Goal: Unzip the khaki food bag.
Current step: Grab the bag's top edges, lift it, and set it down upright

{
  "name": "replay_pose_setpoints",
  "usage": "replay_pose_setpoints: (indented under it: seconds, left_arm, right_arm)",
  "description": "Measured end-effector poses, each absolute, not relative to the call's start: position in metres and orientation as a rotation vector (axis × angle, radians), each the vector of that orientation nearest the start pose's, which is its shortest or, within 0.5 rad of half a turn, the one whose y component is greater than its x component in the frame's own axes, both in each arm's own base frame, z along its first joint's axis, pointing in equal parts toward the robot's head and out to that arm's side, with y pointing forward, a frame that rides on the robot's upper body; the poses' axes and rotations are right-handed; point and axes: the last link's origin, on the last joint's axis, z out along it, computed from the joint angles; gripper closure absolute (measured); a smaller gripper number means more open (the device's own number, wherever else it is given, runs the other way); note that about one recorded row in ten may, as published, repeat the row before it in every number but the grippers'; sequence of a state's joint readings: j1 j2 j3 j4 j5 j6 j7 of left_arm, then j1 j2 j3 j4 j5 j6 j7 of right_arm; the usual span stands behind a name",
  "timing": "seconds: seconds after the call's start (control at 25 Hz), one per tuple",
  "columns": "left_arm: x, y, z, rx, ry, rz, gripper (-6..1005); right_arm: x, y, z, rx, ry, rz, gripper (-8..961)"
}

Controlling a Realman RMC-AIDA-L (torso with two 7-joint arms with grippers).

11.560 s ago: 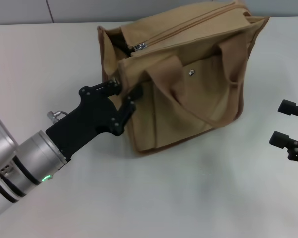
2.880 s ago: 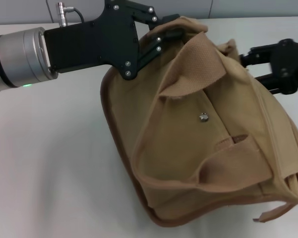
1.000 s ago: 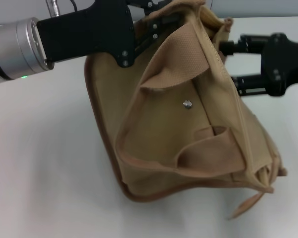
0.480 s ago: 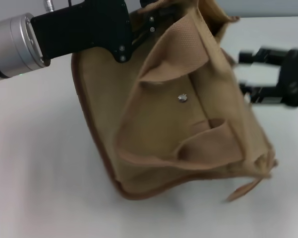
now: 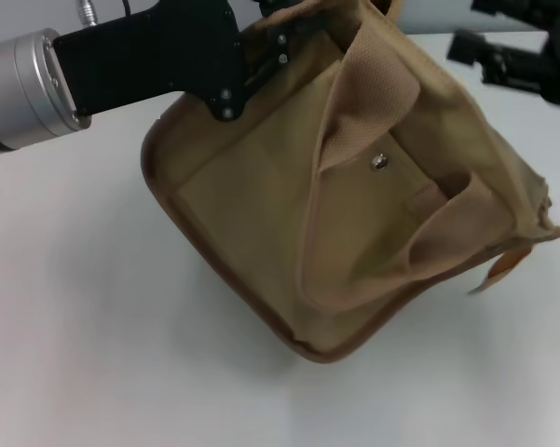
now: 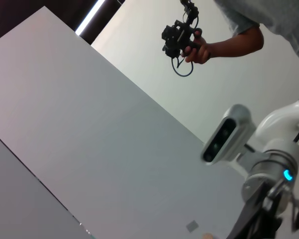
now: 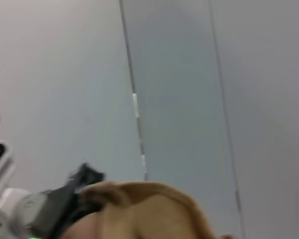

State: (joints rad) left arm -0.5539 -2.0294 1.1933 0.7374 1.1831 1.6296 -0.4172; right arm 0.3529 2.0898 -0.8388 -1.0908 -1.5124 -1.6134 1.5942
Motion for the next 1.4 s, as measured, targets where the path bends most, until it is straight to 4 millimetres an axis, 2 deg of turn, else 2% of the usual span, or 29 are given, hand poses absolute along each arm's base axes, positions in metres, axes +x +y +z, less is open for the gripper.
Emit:
replay_pose_setpoints:
  seconds: [0.12, 0.2, 0.32, 0.64, 0.72, 1.04, 1.12, 1.2, 1.32, 1.4]
  left_arm:
    - [-0.147, 0.341, 0.026, -2.201, 0.925, -1.061, 914]
    - [-0.147, 0.341, 0.026, -2.2, 0.926, -1.062, 913]
    - [-0.146, 0.341, 0.026, -2.198, 0.931, -1.064, 913]
    - [-0.145, 0.341, 0.026, -2.199, 0.935, -1.063, 913]
    - [-0.145, 0.342, 0.026, -2.196, 0.937, -1.061, 913]
    - [-0.144, 0.343, 0.027, -2.185, 0.938, -1.055, 913]
    - [-0.143, 0.344, 0.027, -2.184, 0.94, -1.056, 913]
    - [-0.143, 0.344, 0.027, -2.182, 0.941, -1.055, 913]
    - [-0.143, 0.345, 0.027, -2.181, 0.939, -1.053, 913]
    - [-0.143, 0.345, 0.027, -2.18, 0.939, -1.053, 913]
  right_arm:
    - [0.195, 0.341, 0.082, -2.473, 0.395, 1.062, 112]
    - [0.191, 0.343, 0.081, -2.483, 0.392, 1.061, 112]
    - [0.175, 0.349, 0.07, -2.565, 0.37, 1.03, 112]
    - [0.168, 0.353, 0.055, -2.692, 0.423, 0.841, 113]
    - [0.172, 0.349, 0.055, -2.729, 0.441, 0.76, 113]
    - [0.191, 0.333, 0.059, -2.738, 0.46, 0.754, 113]
    - [0.205, 0.324, 0.064, -2.674, 0.471, 0.85, 113]
    - [0.209, 0.321, 0.066, -2.647, 0.475, 0.9, 113]
    - [0.228, 0.306, 0.075, -2.533, 0.486, 1.114, 113]
    - [0.232, 0.304, 0.077, -2.515, 0.493, 1.137, 113]
